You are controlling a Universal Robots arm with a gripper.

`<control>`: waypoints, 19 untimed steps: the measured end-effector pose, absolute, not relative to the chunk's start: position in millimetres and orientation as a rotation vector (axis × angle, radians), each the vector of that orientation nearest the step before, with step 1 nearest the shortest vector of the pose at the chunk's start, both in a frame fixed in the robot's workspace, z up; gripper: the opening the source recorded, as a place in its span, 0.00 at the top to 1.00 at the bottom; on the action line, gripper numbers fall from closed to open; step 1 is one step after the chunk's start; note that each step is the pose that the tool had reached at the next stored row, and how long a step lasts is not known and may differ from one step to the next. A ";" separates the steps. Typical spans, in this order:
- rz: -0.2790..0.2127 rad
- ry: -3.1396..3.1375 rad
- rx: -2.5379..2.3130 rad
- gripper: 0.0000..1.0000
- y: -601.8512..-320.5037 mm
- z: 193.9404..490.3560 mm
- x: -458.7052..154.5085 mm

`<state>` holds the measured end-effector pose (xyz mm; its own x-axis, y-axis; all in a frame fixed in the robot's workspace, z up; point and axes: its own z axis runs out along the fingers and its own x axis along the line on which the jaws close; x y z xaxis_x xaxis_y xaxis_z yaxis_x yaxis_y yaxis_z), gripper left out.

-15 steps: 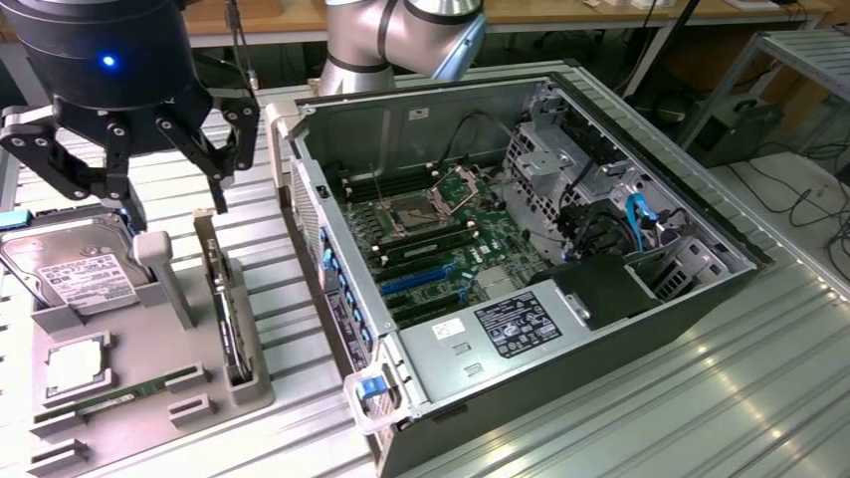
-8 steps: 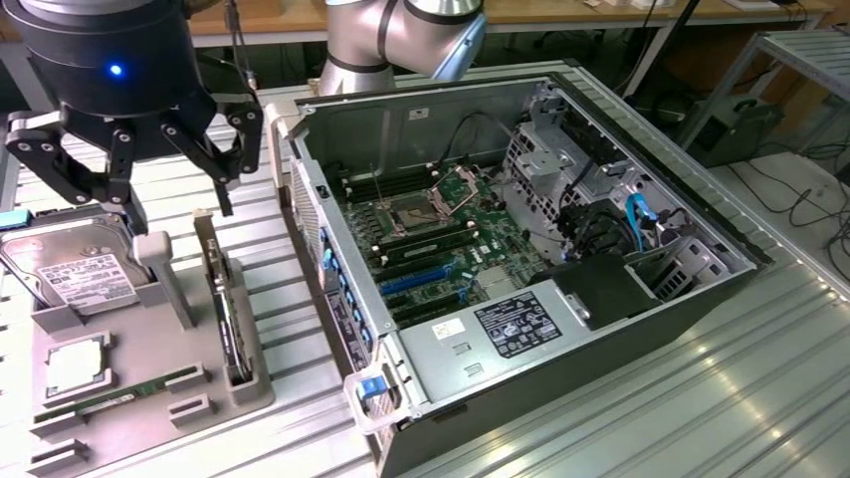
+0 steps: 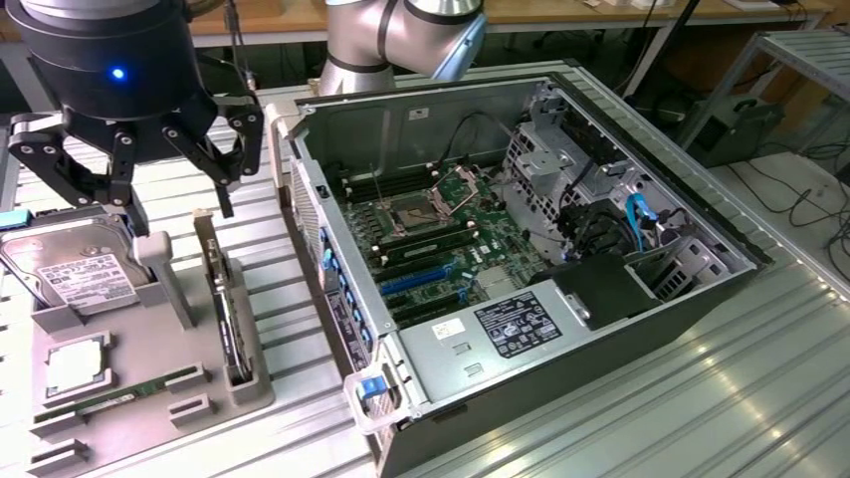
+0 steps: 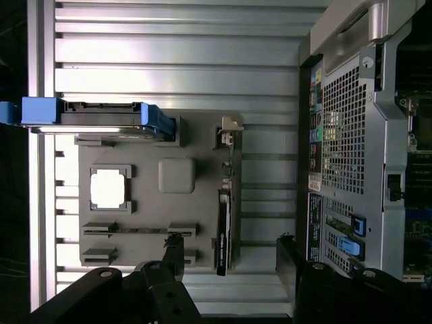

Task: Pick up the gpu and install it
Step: 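Pick up the gpu and move the gpu toward the slot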

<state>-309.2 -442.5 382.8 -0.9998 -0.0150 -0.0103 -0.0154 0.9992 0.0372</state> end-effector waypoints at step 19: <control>0.058 3.131 -0.024 0.34 -442.5 363.3 -309.2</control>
